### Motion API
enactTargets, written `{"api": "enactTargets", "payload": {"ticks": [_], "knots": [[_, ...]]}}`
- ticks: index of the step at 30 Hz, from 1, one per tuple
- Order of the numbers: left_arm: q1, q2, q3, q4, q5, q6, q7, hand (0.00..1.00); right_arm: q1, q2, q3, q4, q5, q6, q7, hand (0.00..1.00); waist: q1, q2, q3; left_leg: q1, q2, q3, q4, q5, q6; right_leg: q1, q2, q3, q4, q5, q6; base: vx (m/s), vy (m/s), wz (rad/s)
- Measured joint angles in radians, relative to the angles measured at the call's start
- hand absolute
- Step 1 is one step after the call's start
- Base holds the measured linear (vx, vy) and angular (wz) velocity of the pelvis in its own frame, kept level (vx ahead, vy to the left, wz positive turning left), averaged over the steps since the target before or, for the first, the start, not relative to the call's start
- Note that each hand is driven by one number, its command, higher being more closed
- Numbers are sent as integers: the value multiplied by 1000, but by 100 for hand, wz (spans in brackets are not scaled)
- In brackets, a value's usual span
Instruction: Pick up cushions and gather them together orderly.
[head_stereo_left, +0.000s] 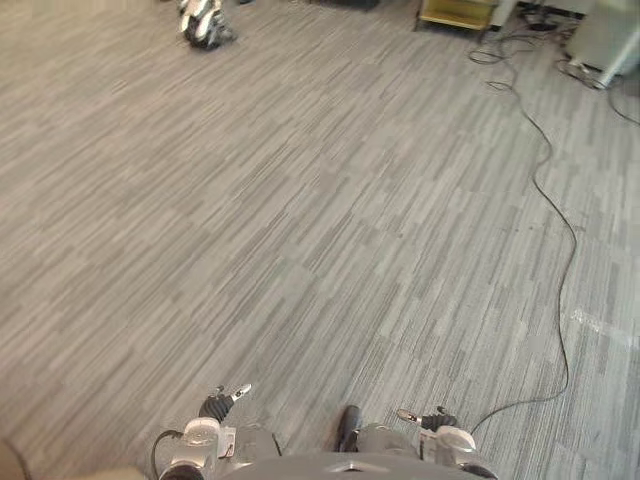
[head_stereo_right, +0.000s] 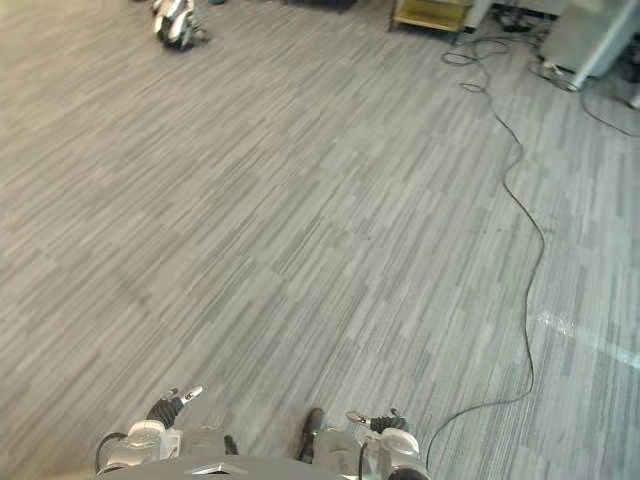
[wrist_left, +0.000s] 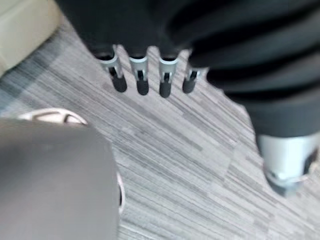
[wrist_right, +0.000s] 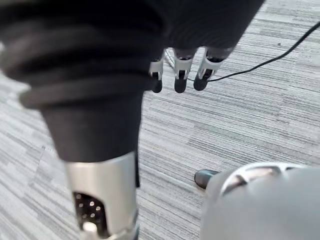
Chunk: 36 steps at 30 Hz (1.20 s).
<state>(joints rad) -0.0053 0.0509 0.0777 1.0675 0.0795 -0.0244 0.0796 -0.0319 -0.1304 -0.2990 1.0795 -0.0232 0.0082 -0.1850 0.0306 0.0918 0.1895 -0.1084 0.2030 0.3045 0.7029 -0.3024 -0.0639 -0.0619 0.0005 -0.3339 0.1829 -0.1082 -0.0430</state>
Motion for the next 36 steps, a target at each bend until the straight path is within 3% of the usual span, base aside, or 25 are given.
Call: {"api": "enactTargets", "payload": {"ticks": [3, 5, 8, 9, 10, 11, 13, 14, 15, 16, 17, 18, 19, 20, 23, 25, 26, 28, 29, 30, 31, 32, 33, 34, 36], "knots": [[0, 2, 6, -21, 0, 0, 0, 0, 27, -4, -11, 0, 14, 1, -9, 0, 7, -4, 4, -90, -65, -61, -174, 7, -1, 44, -7, 52, -25, -12, 14, 224, 41, -58], [0, 1, 19, -30, 0, 0, -1, 0, 30, 1, -23, -1, 20, 1, -15, 0, 9, -9, 12, -108, -93, -73, -292, 48, -2, 65, -18, 70, -26, -24, 25, 165, 78, -26], [1, -6, 51, -35, -1, -1, 0, 0, 37, 4, -19, -5, 25, -1, -21, 0, 30, -15, 16, -121, -135, -113, -493, 212, -7, 104, -43, 119, -38, -50, 58, 309, 160, -45], [6, -5, 69, -34, -1, -1, 1, 0, 29, 8, -17, -8, 28, -2, -21, 0, 38, -15, 15, -119, -139, -112, -511, 298, -1, 108, -46, 158, -46, -60, 75, 393, 233, -65], [5, -2, 80, -34, -2, -1, 0, 0, 20, 15, -18, -11, 30, -3, -21, 0, 43, -21, 18, -125, -148, -107, -500, 322, 45, 107, -54, 188, -56, -64, 80, 399, 247, -58], [3, 3, 80, -35, -2, -2, 0, 0, 15, 17, -19, -11, 32, -4, -22, 0, 44, -28, 23, -129, -153, -99, -479, 304, 68, 105, -61, 202, -58, -66, 83, 412, 241, -61], [27, 19, 101, -34, -2, 2, 1, 0, 9, 66, -20, -11, 34, -4, -14, 0, 57, -56, 24, -155, -134, -32, -314, 171, 104, 115, -82, 241, -39, -89, 85, 461, 250, -68], [55, 26, 118, -34, -3, 3, 1, 0, 19, 80, -24, -15, 32, -5, -12, 0, 60, -77, 10, -156, -137, -17, -244, 91, 113, 103, -106, 256, 29, -124, 135, 418, 238, -50], [65, 27, 117, -32, -3, 3, 1, 0, 23, 82, -25, -14, 31, -5, -12, 0, 61, -85, 1, -153, -142, -9, -224, 61, 116, 91, -116, 273, 71, -147, 150, 488, 292, -45], [81, 30, 116, -25, -4, 4, 1, 0, 29, 83, -26, -11, 24, -5, -10, 0, 62, -98, -23, -144, -149, 12, -206, 16, 124, 35, -132, 294, 194, -181, 171, 479, 259, -40], [89, 36, 112, -22, -5, 4, 1, 0, 29, 87, -27, -16, 23, -6, -4, 0, 59, -107, -30, -119, -161, 33, -197, -21, 138, -69, -159, 294, 478, -187, 192, 473, 232, -34], [89, 40, 107, -19, -6, 4, 1, 0, 28, 87, -27, -24, 23, -8, -2, 0, 55, -110, -30, -105, -167, 38, -197, -28, 143, -99, -172, 293, 578, -168, 201, 390, 125, -14], [89, 51, 83, -15, -7, 6, 1, 0, 25, 84, -26, -36, 19, -9, 2, 0, 45, -116, -29, -59, -186, 38, -209, -40, 153, -146, -201, 261, 764, -113, 199, 314, 71, 3], [88, 53, 72, -16, -7, 6, 1, 0, 25, 83, -27, -41, 18, -9, 3, 0, 42, -116, -27, -30, -196, 35, -224, -43, 159, -155, -218, 229, 831, -102, 187, 392, 57, 7], [84, 46, 71, -17, -8, 6, 2, 0, 16, 82, -29, -47, 19, -16, 4, 0, 25, -100, -15, 117, -209, 7, -332, -48, 166, -190, -242, 76, 947, -151, 104, 343, 1, 2], [78, 42, 70, -16, -10, 6, 2, 0, 5, 80, -29, -51, 19, -16, 4, 0, 15, -86, 0, 216, -203, 5, -404, -44, 159, -224, -241, -16, 872, -204, 68, 413, -60, 5], [72, 39, 75, -17, -20, 6, 3, 0, 2, 81, -29, -75, 19, -15, 6, 0, 5, -86, 2, 276, -182, 5, -448, -44, 159, -291, -228, -61, 738, -217, 53, 463, -124, 8], [69, 38, 75, -16, -22, 5, 3, 0, -3, 81, -29, -86, 19, -17, 7, 0, -1, -83, 4, 304, -167, 1, -475, -42, 156, -334, -206, -60, 633, -206, 53, 428, -149, 11], [67, 40, 73, -12, -30, 5, 3, 0, -17, 81, -29, -84, 19, -23, 7, 0, -7, -84, 8, 341, -146, -9, -520, -30, 135, -383, -162, -32, 422, -121, 67, 340, -145, 20], [67, 43, 73, -12, -30, 5, 3, 0, -18, 81, -29, -83, 19, -23, 7, 0, -9, -88, 10, 356, -142, -18, -534, -27, 130, -391, -143, -12, 319, -69, 72, 464, -230, 41], [67, 54, 73, -13, -30, 3, 3, 0, -13, 82, -29, -79, 18, -22, 7, 0, -13, -110, 18, 382, -153, -59, -551, -20, 118, -377, -131, 44, 130, 35, 83, 391, -225, 43], [69, 62, 74, -13, -30, 3, 3, 0, -7, 82, -28, -77, 18, -21, 7, 0, -17, -125, 21, 395, -162, -79, -553, -19, 116, -367, -135, 71, 67, 60, 90, 620, -386, 73], [62, 62, 76, 4, -28, 3, 4, 0, -3, 73, -37, -71, 17, -17, 8, 0, -31, -125, 29, 432, -155, -161, -545, -24, 93, -350, -130, 123, 90, 231, 68, 416, -272, 60], [60, 50, 77, 10, -25, 3, 3, 0, -1, 61, -44, -69, 17, -11, 8, 0, -32, -104, 30, 433, -141, -189, -540, -20, 86, -363, -124, 124, 138, 224, 65, 605, -389, 54], [60, 8, 79, 13, -19, 3, 4, 0, 0, 35, -75, -68, 17, -10, 9, 0, -32, -42, 26, 421, -87, -245, -479, 1, 51, -383, -97, 92, 247, 112, 39, 558, -317, 17]]}}
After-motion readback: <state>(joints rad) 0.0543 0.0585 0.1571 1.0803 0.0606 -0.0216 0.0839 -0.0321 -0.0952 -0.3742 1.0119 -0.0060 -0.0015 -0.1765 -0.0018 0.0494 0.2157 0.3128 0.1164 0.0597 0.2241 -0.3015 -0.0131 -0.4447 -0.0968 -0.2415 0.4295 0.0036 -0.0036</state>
